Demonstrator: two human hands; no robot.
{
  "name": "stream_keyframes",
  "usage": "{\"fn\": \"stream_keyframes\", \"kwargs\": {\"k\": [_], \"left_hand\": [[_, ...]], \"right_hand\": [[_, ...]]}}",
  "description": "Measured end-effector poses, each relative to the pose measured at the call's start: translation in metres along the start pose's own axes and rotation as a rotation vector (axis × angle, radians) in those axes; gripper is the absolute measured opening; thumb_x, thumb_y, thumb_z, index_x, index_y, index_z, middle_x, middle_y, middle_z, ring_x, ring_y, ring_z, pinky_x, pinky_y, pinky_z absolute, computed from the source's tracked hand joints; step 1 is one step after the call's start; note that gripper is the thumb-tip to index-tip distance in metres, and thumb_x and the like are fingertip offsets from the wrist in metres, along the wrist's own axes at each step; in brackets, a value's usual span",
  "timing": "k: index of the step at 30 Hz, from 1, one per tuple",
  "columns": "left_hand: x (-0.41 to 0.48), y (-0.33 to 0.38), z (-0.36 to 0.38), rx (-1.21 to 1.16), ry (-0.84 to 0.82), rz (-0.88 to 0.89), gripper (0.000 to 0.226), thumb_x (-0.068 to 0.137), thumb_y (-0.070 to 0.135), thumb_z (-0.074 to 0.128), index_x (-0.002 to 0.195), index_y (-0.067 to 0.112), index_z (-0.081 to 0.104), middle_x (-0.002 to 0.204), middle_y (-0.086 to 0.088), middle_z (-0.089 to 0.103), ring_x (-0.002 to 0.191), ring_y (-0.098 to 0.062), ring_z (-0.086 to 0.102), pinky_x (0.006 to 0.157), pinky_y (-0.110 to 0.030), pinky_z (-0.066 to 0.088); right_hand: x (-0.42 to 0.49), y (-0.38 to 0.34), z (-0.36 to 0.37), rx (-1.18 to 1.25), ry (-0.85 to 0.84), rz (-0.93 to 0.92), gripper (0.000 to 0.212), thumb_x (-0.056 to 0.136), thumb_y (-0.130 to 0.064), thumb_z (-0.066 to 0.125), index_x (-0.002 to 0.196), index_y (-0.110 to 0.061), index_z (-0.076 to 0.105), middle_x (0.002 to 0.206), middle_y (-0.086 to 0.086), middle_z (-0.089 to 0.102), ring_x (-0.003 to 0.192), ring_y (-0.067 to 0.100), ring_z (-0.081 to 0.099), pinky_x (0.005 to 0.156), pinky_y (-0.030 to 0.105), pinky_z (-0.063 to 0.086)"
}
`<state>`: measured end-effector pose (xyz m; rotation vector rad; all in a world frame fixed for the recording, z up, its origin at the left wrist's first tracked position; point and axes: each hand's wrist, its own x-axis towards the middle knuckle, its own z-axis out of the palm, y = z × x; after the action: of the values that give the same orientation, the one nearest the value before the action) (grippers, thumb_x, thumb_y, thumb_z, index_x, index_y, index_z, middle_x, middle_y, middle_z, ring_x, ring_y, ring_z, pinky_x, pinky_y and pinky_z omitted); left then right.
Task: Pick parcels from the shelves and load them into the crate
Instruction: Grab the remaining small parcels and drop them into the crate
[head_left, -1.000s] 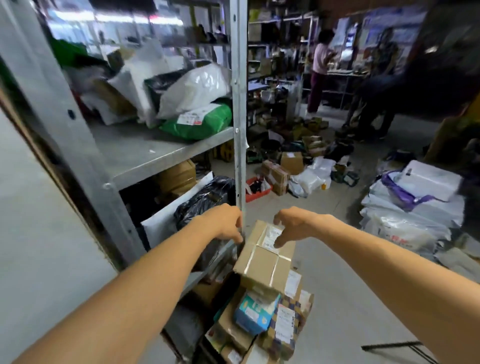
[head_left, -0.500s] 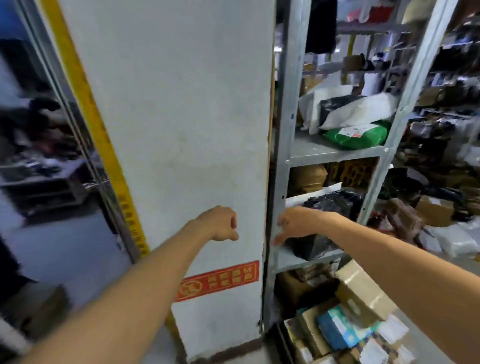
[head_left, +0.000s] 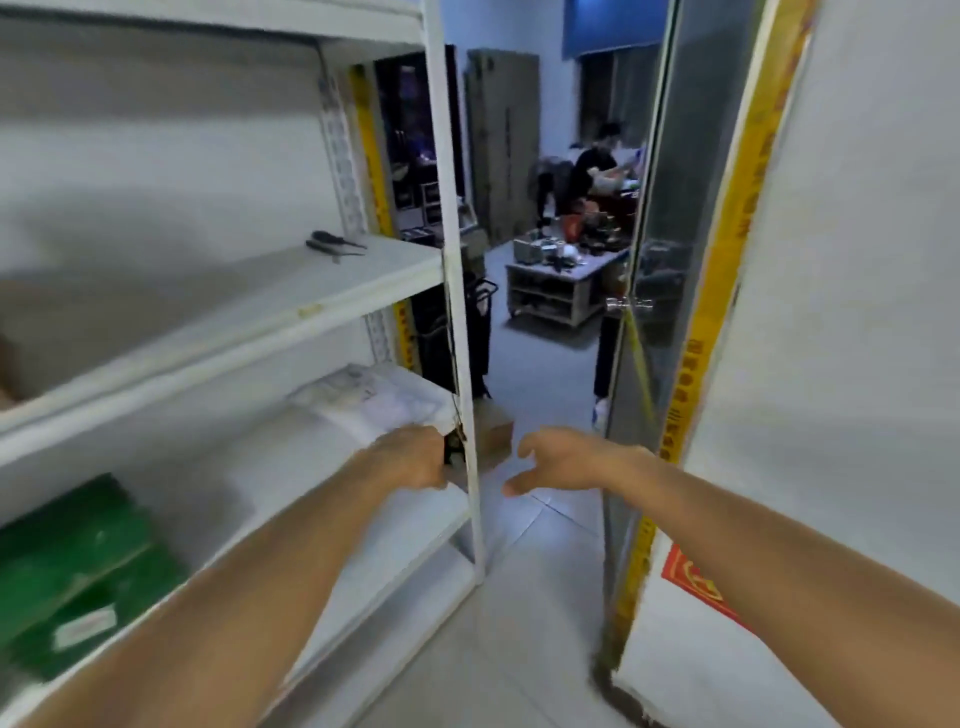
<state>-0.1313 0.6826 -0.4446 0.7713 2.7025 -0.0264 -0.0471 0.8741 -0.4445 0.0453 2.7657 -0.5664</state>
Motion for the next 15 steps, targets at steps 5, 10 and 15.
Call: {"fn": "stream_keyframes", "kwargs": {"k": [5,10,15], "left_hand": [[-0.025,-0.059,0.02,-0.068,0.037,-0.235,0.038,0.088,0.033,0.065,0.12,0.016,0.059,0.122,-0.007,0.057,0.109,-0.025,0.057,0.082,-0.03,0.045],[-0.011,-0.08,0.045,-0.09,0.001,-0.316,0.038,0.088,0.033,0.063,0.124,0.023,0.057,0.12,-0.003,0.057,0.107,-0.024,0.059,0.073,-0.027,0.039],[0.039,-0.12,0.039,-0.177,0.074,-0.374,0.034,0.088,0.035,0.063,0.12,0.026,0.059,0.119,-0.001,0.059,0.106,-0.023,0.06,0.074,-0.026,0.038]], "right_hand": [[0.053,-0.032,0.018,-0.026,-0.045,-0.106,0.056,0.076,-0.061,0.069,0.1,-0.011,0.061,0.101,0.003,0.062,0.093,0.024,0.059,0.074,0.031,0.048],[0.113,-0.065,0.039,-0.097,-0.12,-0.209,0.049,0.078,-0.061,0.069,0.096,-0.019,0.052,0.094,-0.004,0.046,0.088,0.019,0.052,0.068,0.03,0.042],[0.187,-0.064,0.031,-0.147,-0.116,-0.212,0.045,0.08,-0.058,0.067,0.081,-0.021,0.041,0.09,-0.001,0.046,0.083,0.019,0.05,0.06,0.029,0.036]]}}
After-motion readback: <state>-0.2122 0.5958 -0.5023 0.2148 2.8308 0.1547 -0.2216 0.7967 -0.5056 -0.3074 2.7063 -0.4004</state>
